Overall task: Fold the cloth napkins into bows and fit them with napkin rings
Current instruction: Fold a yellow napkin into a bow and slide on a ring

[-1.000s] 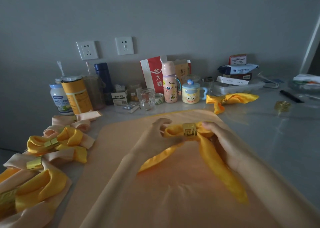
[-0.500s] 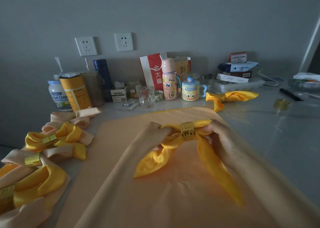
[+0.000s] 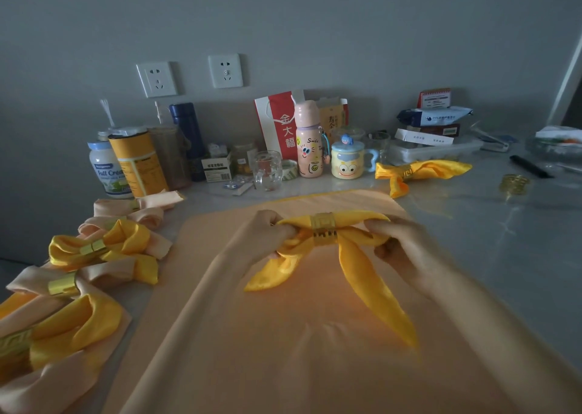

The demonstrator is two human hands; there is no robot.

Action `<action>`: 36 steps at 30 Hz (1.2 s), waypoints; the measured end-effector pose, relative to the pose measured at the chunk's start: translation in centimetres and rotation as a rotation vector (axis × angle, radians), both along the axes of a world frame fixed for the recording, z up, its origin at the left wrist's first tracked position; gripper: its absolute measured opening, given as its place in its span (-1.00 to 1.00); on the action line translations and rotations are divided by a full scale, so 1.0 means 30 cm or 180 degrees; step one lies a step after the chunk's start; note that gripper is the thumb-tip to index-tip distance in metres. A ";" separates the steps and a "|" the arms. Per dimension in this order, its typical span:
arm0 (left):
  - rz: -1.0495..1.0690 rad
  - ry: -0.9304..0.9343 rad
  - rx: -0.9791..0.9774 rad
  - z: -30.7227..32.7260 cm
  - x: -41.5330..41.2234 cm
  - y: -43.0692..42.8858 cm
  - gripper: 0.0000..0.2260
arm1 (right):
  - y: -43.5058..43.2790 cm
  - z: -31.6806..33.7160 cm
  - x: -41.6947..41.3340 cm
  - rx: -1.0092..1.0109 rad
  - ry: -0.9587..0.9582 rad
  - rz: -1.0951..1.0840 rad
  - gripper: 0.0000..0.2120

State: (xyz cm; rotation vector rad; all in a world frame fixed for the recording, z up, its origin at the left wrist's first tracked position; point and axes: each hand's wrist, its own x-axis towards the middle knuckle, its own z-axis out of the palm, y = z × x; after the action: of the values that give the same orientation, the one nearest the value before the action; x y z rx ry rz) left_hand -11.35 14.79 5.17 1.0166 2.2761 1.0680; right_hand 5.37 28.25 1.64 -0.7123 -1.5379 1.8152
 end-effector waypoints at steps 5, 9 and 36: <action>0.0147 -0.0423 0.0041 0.007 0.016 0.009 -0.82 | -0.053 -0.014 -0.019 -0.0633 -0.0195 0.0427 -0.59; 0.0006 -0.1118 -0.0197 0.019 0.031 0.006 -0.74 | -0.059 0.007 -0.008 -0.0701 -0.0096 0.0647 -0.71; -0.0154 0.0838 0.2209 -0.121 0.173 0.084 -0.90 | -0.060 0.018 -0.014 -0.0535 0.0928 0.0549 -0.88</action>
State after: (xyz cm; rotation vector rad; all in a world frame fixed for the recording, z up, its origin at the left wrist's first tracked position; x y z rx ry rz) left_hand -6.17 17.32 1.55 1.5369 2.0784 1.8618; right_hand 4.95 26.45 2.20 -0.3762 -1.2988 2.0901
